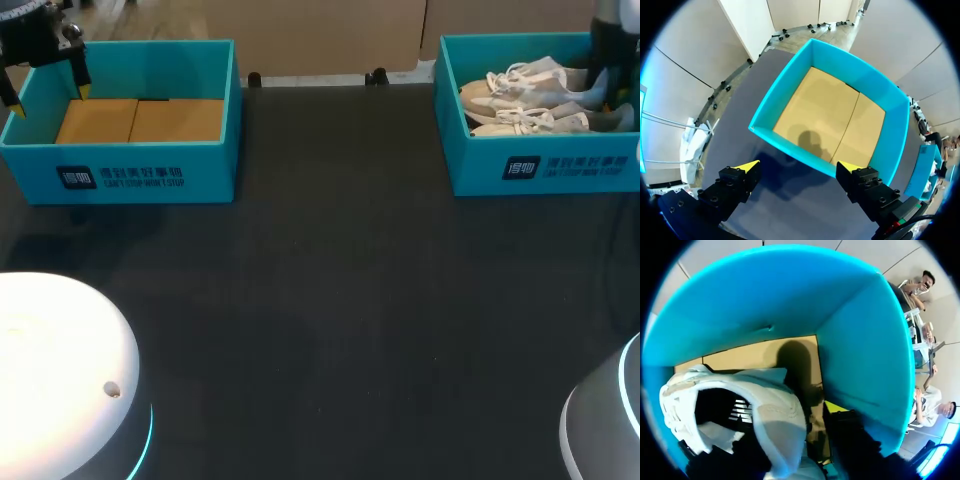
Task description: Take the shoe out of the shoebox, open the shoe tongue, remove and reinsert the insole, then place the shoe into the shoebox
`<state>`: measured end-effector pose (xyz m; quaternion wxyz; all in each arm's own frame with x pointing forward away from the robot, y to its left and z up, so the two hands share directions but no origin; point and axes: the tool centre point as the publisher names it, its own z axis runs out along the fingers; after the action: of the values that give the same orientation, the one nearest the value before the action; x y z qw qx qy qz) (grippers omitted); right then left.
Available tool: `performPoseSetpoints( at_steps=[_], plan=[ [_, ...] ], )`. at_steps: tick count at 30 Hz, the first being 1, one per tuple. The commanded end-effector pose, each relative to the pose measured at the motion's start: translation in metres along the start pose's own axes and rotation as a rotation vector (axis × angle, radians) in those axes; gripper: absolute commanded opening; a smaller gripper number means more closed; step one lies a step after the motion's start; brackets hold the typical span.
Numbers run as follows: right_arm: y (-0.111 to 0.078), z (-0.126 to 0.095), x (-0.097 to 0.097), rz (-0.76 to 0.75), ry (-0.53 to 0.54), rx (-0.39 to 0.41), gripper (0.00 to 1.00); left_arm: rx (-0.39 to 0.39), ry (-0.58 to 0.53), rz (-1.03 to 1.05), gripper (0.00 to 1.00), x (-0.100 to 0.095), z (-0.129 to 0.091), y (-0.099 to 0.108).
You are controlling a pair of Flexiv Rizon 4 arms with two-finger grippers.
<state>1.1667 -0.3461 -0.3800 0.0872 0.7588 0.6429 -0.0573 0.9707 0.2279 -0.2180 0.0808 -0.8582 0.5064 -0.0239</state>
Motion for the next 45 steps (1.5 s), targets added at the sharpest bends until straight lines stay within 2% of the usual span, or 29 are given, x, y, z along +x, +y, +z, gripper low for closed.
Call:
performPoseSetpoints(
  at_steps=[1, 6, 10, 19, 25, 29, 36, 45],
  plan=[
    [0.006, -0.006, 0.0, -0.005, 0.002, 0.013, 0.77, 0.0, -0.001, 0.0, 1.0, 0.0, 0.0, 0.0],
    [0.005, -0.026, 0.0, -0.006, 0.004, -0.007, 1.0, 0.0, -0.001, 0.0, 1.0, 0.0, 0.0, 0.0],
    [-0.001, -0.054, 0.002, -0.003, 0.017, -0.036, 1.0, 0.0, -0.001, 0.0, 1.0, 0.0, 0.0, 0.0],
    [-0.031, -0.127, 0.023, -0.038, 0.072, -0.104, 1.0, 0.0, -0.001, 0.0, 1.0, 0.0, 0.0, 0.0],
    [-0.056, -0.166, 0.034, -0.054, 0.097, -0.12, 1.0, 0.0, -0.001, 0.0, 1.0, 0.0, 0.0, 0.0],
    [-0.077, -0.188, 0.038, -0.05, 0.153, -0.127, 1.0, 0.0, -0.001, 0.0, 1.0, 0.0, 0.0, 0.0],
    [-0.106, -0.213, 0.049, -0.066, 0.167, -0.122, 1.0, 0.0, -0.001, 0.0, 1.0, 0.0, 0.0, 0.0],
    [-0.13, -0.221, 0.056, -0.041, 0.187, -0.099, 1.0, 0.0, -0.001, 0.0, 1.0, 0.0, 0.0, 0.0]
  ],
)
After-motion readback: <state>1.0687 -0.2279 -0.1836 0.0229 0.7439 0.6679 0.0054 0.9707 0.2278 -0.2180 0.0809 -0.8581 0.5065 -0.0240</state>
